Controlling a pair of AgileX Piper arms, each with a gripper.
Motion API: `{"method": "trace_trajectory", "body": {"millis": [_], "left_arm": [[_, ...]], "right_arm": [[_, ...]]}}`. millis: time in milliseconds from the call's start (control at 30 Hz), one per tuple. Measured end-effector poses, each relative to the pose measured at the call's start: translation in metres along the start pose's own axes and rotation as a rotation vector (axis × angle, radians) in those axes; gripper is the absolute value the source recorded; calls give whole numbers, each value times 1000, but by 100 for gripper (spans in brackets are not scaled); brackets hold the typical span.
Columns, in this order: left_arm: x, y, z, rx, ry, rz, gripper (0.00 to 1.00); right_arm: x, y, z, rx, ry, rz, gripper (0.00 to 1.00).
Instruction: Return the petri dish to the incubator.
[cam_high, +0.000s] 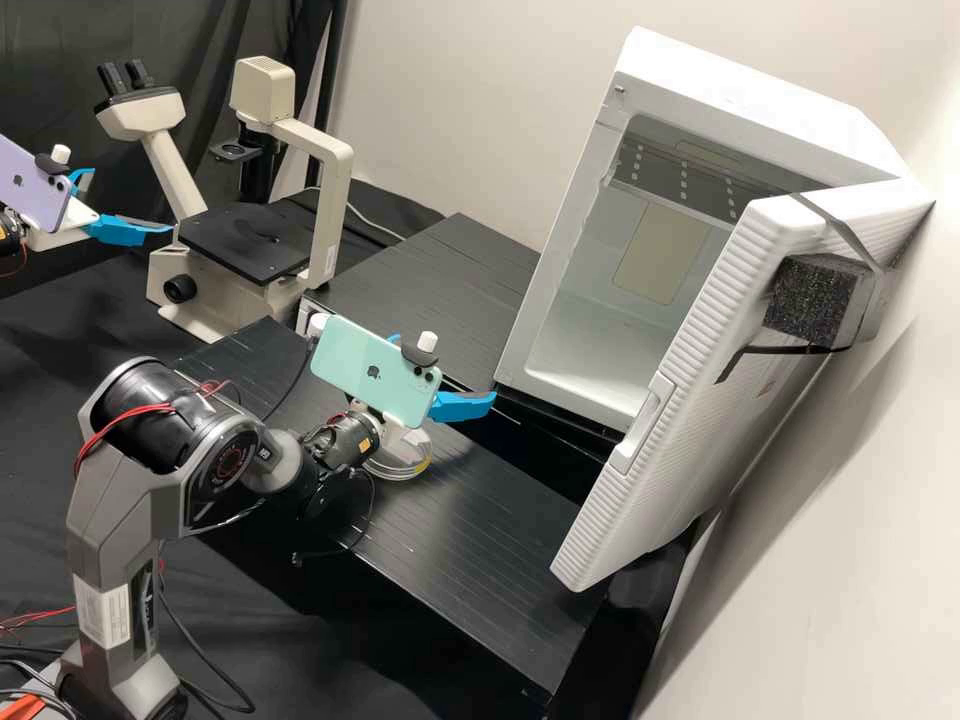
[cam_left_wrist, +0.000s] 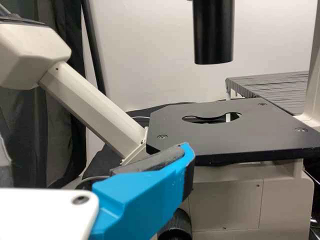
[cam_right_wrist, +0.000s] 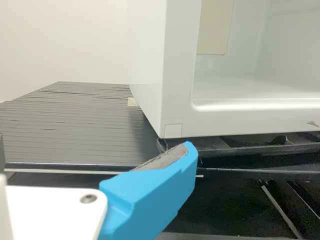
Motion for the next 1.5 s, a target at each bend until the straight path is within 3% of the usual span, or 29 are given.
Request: {"method": "trace_trajectory", "body": {"millis": [267, 600, 933, 1300, 1500], "left_arm": [[0, 0, 0, 0, 0, 0, 100], [0, 0, 0, 0, 0, 0, 100], [0, 0, 0, 0, 0, 0, 100], [0, 0, 0, 0, 0, 0, 100], [0, 0, 0, 0, 0, 0, 100]], "right_arm": [[-7, -2, 2, -1, 0, 0, 100], [-75, 2, 7, -5, 68, 103, 100], [-125, -11, 28, -3, -4, 46, 100], [-125, -12, 38, 29, -31, 18, 100], [-125, -16, 36, 27, -21, -5, 100]]}}
